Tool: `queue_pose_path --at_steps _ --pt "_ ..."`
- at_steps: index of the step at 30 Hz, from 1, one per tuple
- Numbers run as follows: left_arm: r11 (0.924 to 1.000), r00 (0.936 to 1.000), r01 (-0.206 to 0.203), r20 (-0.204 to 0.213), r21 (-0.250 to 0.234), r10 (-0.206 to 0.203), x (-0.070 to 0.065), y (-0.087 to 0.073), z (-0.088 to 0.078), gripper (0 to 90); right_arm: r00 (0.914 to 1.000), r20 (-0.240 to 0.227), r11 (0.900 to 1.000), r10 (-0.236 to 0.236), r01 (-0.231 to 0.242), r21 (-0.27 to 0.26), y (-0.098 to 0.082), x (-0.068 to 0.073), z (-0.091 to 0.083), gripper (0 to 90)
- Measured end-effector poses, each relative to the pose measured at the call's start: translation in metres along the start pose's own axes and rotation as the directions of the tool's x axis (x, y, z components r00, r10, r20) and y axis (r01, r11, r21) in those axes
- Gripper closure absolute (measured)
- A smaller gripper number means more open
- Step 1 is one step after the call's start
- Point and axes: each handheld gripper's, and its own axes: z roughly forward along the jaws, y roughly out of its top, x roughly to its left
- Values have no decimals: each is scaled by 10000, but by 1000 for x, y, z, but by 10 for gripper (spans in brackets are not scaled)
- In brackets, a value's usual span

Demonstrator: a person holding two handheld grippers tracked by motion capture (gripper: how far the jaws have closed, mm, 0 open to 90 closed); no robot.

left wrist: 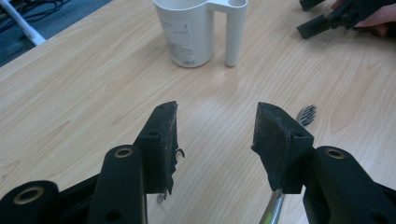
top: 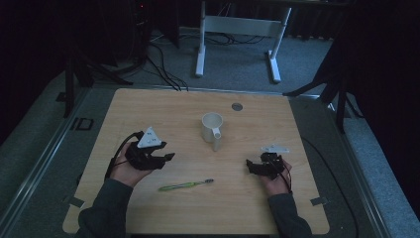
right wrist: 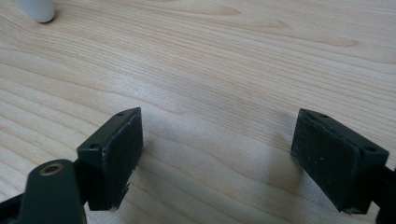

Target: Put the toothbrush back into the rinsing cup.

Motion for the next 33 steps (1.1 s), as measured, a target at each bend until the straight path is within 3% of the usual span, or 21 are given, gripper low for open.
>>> queue_pose_path --at_steps 19,33 --pt "9992 9980 -326 557 241 312 -3 8 6 513 10000 0 10000 1 -1 -3 0 0 0 164" --pt "9944 9885 -821 1326 665 728 -9 10 17 528 10000 0 10000 2 -2 -3 0 0 0 164"
